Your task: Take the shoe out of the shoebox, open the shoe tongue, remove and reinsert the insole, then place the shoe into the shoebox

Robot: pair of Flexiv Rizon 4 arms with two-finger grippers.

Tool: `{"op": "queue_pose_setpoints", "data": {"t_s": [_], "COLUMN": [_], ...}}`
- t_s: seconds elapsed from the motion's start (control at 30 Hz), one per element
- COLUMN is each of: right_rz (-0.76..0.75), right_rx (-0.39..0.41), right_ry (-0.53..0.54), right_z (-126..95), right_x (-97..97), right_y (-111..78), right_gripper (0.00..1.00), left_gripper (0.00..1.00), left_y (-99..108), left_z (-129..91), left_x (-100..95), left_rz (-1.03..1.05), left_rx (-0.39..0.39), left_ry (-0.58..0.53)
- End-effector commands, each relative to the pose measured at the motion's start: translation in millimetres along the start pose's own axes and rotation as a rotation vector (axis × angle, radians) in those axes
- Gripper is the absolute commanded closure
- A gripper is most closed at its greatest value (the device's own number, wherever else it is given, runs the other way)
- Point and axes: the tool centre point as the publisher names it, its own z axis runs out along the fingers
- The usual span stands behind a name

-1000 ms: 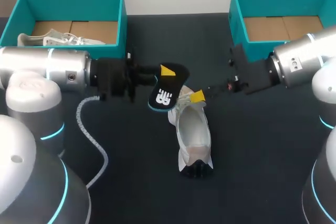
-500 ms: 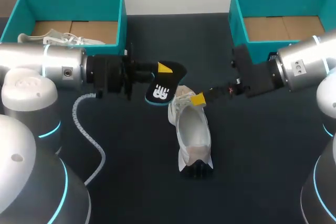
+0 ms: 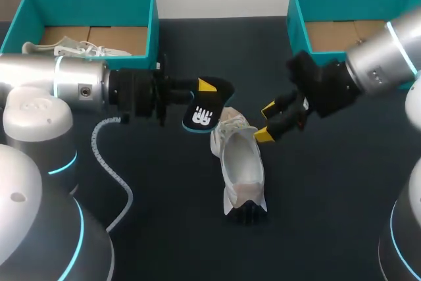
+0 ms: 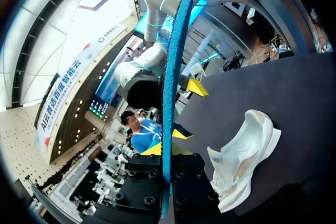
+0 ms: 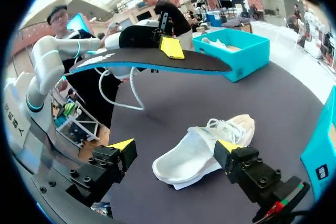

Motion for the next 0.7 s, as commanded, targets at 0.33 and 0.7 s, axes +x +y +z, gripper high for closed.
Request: {"op": "queue_pose_setpoints", "data": {"t_s": [0.33,0.7], "right_rz": [-0.28,-0.506], "right_rx": [0.181,0.202], "right_ry": [-0.175,-0.13], "right_z": [-11.9,-9.6], "right_x": [-8.0,-24.8], "right_y": [-21.1,-63.0], "right_gripper": [0.0,0.0], "left_gripper": [1.0,1.0], "left_y": [-24.9,-65.1], "left_z": [16.8,15.8], "left_x": [20.8,58.0], "left_rz": [-0.056,-0.156], "left_rx": [0.041,0.026], "left_ry": [-0.009,-0.082]}}
